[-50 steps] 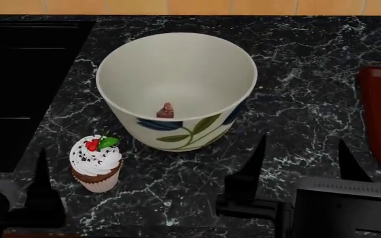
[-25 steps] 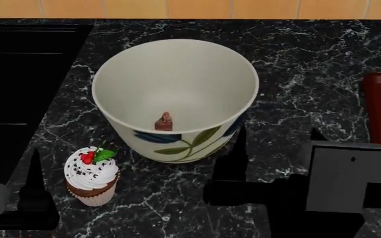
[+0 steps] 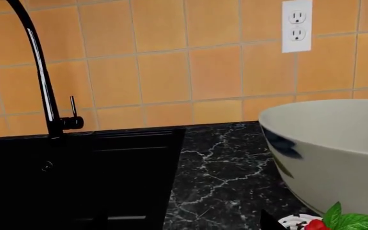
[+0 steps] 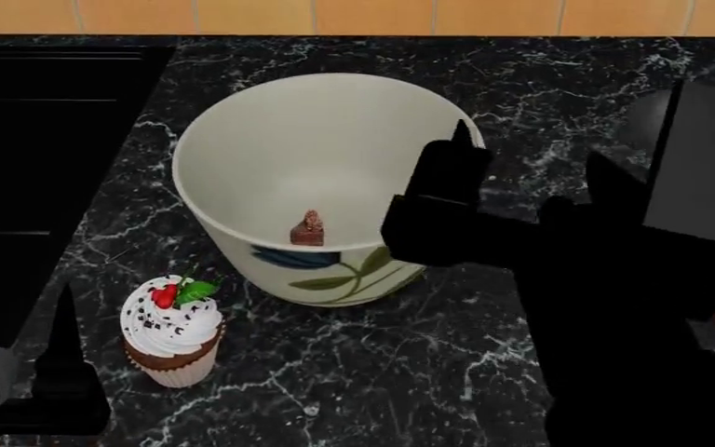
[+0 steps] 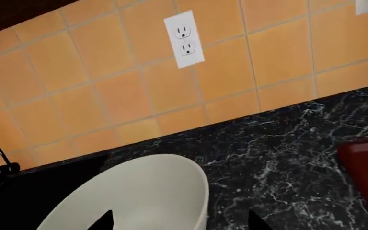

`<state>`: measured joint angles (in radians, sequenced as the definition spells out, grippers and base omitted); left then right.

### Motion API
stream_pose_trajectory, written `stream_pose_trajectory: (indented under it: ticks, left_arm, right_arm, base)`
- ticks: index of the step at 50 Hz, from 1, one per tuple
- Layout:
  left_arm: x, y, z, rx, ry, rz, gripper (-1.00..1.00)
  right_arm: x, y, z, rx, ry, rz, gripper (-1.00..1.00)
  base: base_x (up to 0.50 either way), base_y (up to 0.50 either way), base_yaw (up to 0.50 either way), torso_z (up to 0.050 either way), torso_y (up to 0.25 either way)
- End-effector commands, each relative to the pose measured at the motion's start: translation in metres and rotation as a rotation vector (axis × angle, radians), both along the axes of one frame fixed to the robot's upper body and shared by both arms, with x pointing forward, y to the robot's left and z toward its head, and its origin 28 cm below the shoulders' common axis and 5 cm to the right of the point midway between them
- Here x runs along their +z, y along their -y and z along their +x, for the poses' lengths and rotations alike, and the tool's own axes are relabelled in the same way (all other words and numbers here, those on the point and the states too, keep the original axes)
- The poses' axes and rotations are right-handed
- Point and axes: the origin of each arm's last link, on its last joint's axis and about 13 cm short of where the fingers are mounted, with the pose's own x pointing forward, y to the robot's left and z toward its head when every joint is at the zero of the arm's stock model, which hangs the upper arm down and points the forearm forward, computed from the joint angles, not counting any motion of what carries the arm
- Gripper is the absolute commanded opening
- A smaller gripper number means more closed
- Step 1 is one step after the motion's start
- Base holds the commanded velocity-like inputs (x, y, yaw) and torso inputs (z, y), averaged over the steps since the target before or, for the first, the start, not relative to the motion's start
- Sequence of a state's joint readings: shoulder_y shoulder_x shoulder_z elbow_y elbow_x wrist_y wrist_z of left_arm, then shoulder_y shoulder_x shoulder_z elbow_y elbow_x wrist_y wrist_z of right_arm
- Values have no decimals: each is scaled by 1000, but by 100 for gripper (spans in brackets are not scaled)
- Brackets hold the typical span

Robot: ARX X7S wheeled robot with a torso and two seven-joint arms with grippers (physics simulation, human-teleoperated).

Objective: Pick up the bowl with cake and place it on the tray. Pick up the cupcake and place it on the tray.

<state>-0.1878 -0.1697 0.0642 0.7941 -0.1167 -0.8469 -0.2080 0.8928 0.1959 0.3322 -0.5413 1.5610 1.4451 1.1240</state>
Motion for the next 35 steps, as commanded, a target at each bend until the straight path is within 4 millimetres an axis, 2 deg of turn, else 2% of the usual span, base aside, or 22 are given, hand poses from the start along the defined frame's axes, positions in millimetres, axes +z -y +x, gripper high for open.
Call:
stream_pose_trajectory:
  ticks: [1, 7, 10, 14, 23, 25, 35]
  left_arm:
    - [-2, -1, 5, -19, -2, -16, 100]
    - [-5, 1, 7, -28, -8, -12, 100]
    - [-5, 2, 9, -31, -14, -11, 100]
    - [-6, 3, 11, -32, -18, -4, 100]
    - [-10, 6, 17, -42, -31, 1, 100]
    - [-9, 6, 15, -42, -27, 3, 100]
    - [-7, 2, 10, -34, -16, -7, 100]
  right_arm:
    - [34, 4, 8, 31, -35, 151, 100]
    - [36, 0, 35, 107, -173, 201, 100]
    - [34, -2, 52, 15, -284, 204, 100]
    - [35, -5, 72, 74, -352, 182, 100]
    - [51, -4, 81, 58, -399, 226, 100]
    - [50, -8, 83, 104, -453, 210, 100]
    - [45, -14, 88, 123, -441, 138, 100]
  base:
    - [0, 0, 0, 0, 0]
    - [0, 0, 0, 0, 0]
    - [0, 0, 0, 0, 0]
    - [0, 0, 0, 0, 0]
    - [0, 0, 0, 0, 0]
    - [0, 0, 0, 0, 0]
    - [0, 0, 0, 0, 0]
